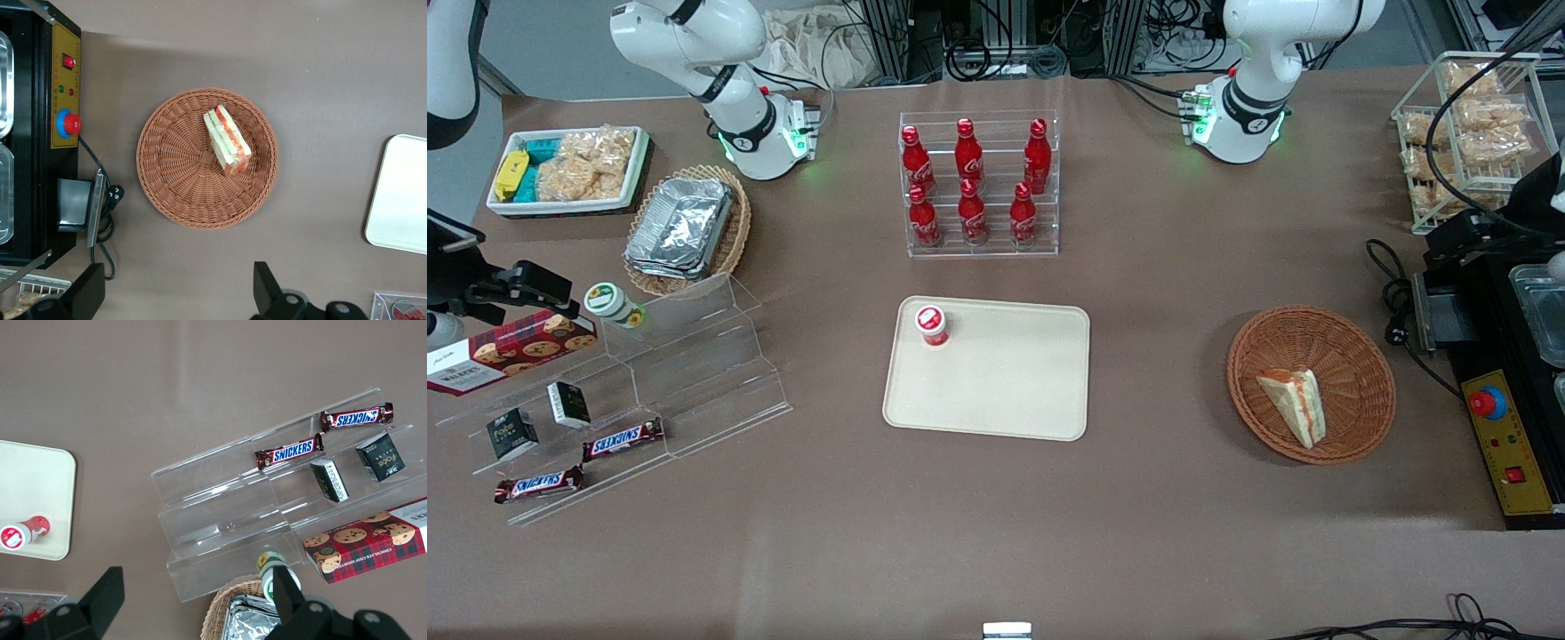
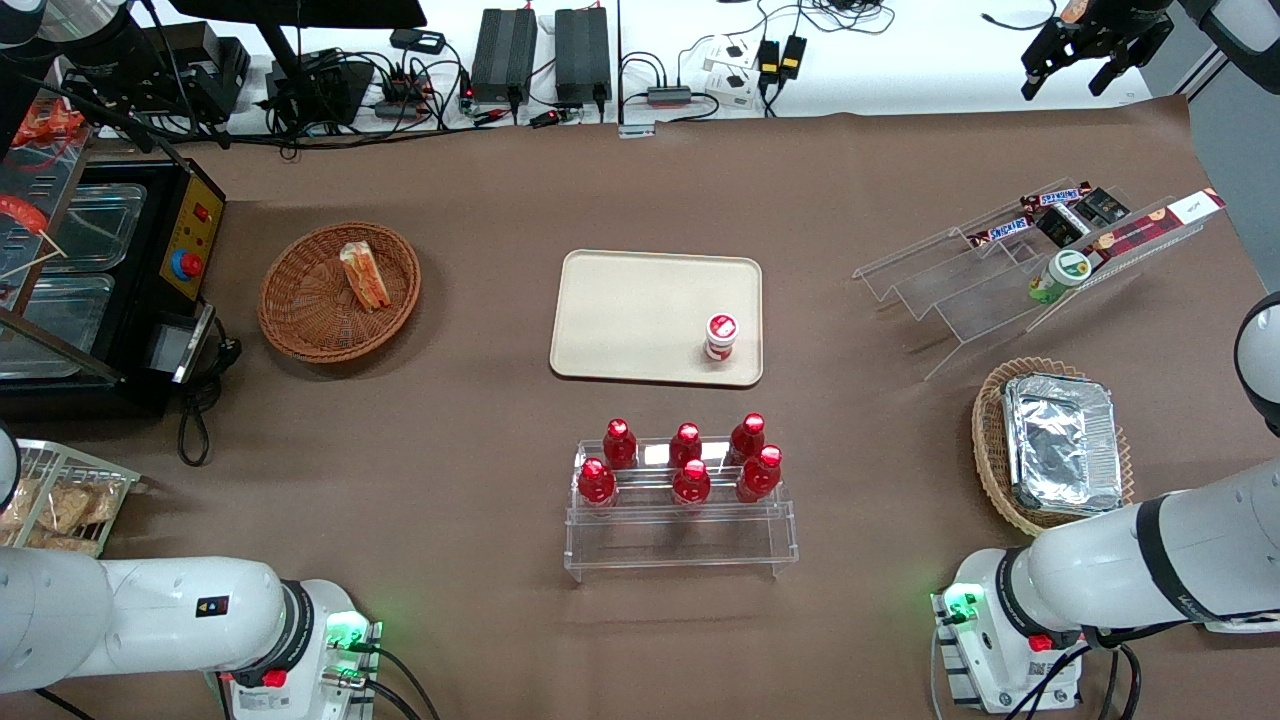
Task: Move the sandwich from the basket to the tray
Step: 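Lower the open left gripper over the sandwich in the wicker basket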
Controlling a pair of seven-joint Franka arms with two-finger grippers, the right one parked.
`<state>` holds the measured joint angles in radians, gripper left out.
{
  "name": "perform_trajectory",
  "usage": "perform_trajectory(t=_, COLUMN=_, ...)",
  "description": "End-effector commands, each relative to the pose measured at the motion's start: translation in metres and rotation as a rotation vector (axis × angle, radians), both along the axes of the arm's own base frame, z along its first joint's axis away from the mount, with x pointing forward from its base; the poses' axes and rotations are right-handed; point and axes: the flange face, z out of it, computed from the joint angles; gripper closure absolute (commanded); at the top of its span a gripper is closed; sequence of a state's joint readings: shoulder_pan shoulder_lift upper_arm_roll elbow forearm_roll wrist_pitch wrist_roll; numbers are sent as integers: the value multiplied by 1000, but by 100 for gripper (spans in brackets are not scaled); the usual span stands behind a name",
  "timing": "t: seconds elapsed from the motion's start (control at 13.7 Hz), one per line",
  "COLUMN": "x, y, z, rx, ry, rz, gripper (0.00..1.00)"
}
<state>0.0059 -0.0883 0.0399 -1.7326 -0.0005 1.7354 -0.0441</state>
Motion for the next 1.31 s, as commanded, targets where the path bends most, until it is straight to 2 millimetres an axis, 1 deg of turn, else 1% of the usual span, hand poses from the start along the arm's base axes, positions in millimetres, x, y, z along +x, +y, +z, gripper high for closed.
perform_trajectory(t=0.0, x=-6, y=-2, z=3, rx=-12, ry=-6, rz=-15, gripper=0)
perform_trajectory(t=0.07, x=-5, y=-1, z=4, rx=-10, ry=-8, rz=-14, gripper=0)
perform_trajectory(t=0.22, x=-1, y=5, z=-3, rx=-5, ry=0, rz=-14, gripper=0)
perform_trajectory(t=0.36, x=13, y=6, z=-31, rx=-10, ry=48, rz=21, gripper=0)
perform_trajectory(t=0.44, x=25, y=6, z=-58, rx=3, ry=94, rz=73, gripper=0)
perform_trajectory(t=0.51, x=35, y=6, z=-76, rx=14, ry=106, rz=138, gripper=0)
perform_trajectory(t=0.73, x=59, y=4, z=-129, rx=16, ry=133, rz=181, gripper=0)
perform_trajectory(t=0.8, x=69, y=0, z=-149, rx=14, ry=129, rz=208, gripper=0)
perform_trajectory(t=0.88, x=78, y=-4, z=-174, rx=14, ry=139, rz=252, gripper=0)
perform_trajectory(t=1.02, x=94, y=-23, z=-220, rx=10, ry=144, rz=304, gripper=0)
perform_trajectory(t=1.09, x=99, y=-27, z=-240, rx=12, ry=154, rz=331, gripper=0)
perform_trajectory(t=1.24, x=105, y=-34, z=-271, rx=17, ry=161, rz=338, gripper=0)
